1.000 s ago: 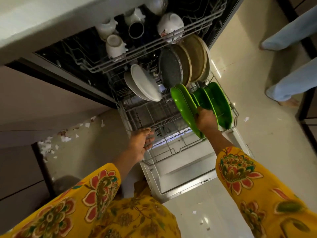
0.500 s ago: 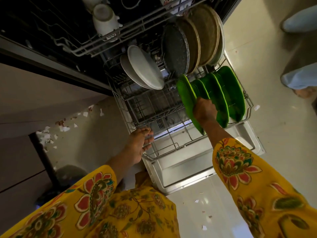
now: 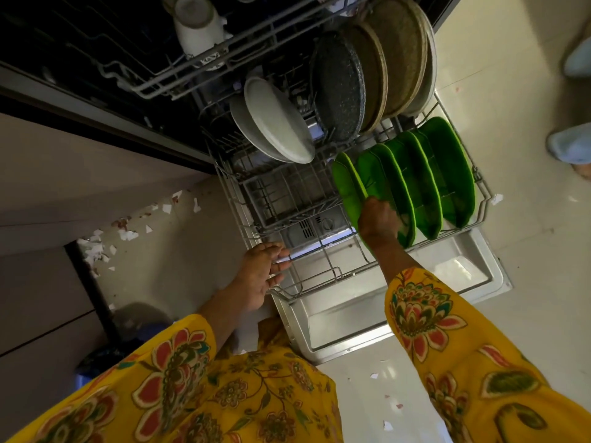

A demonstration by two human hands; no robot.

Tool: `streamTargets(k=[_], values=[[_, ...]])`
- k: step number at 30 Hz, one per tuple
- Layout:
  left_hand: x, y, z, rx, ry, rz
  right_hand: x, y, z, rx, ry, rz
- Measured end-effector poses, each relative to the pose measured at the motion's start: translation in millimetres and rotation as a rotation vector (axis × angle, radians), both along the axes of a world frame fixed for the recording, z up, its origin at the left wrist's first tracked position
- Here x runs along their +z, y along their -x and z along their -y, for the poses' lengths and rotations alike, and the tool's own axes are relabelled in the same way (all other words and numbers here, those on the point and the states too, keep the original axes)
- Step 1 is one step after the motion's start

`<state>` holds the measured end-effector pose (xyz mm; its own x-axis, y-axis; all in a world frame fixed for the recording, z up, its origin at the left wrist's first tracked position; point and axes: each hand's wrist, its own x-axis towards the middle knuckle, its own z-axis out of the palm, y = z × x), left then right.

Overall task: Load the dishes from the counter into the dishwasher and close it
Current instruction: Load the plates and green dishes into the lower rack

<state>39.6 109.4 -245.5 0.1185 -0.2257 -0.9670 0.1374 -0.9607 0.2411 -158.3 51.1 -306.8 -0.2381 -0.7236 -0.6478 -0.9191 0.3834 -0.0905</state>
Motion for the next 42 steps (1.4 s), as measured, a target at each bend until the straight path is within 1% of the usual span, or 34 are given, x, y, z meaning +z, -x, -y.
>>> streamTargets(k=[7, 11, 14, 16, 19, 21, 27, 34, 38, 42], values=[[-7.9, -4.9, -6.5, 0.007, -0.019, 0.018, -22.1, 7.6, -14.9, -0.096, -0.034, 0.024], [-10.4, -3.3, -10.8, 0.009, -0.027, 0.022, -24.6, 13.4, -16.0, -0.135, -0.076, 0.086], [-7.4, -0.1, -12.9, -0.001, -0.019, 0.012, -21.8, 15.2, -20.5, -0.166, -0.042, 0.139], [-3.1, 2.1, -13.7, -0.011, -0.014, 0.0, -15.1, 15.1, -25.4, -0.158, 0.016, 0.154], [3.0, 6.6, -13.6, -0.028, -0.002, -0.009, -1.6, 12.7, -35.2, -0.167, 0.165, 0.167], [8.2, 10.0, -13.7, -0.038, 0.007, -0.012, 6.5, 9.3, -42.1, -0.194, 0.215, 0.188], [33.1, 11.2, -14.1, -0.018, 0.066, -0.028, 36.3, -6.1, -62.9, -0.232, 0.252, 0.28], [72.7, -13.0, -19.4, 0.014, 0.166, -0.03, 83.5, -41.1, -88.6, -0.159, 0.238, 0.303], [99.6, -43.7, -31.0, 0.07, 0.219, -0.033, 118.7, -83.1, -101.9, -0.116, 0.254, 0.323], [125.5, -88.7, -43.0, 0.152, 0.294, -0.018, 159.3, -146.9, -109.0, -0.081, 0.243, 0.399]])
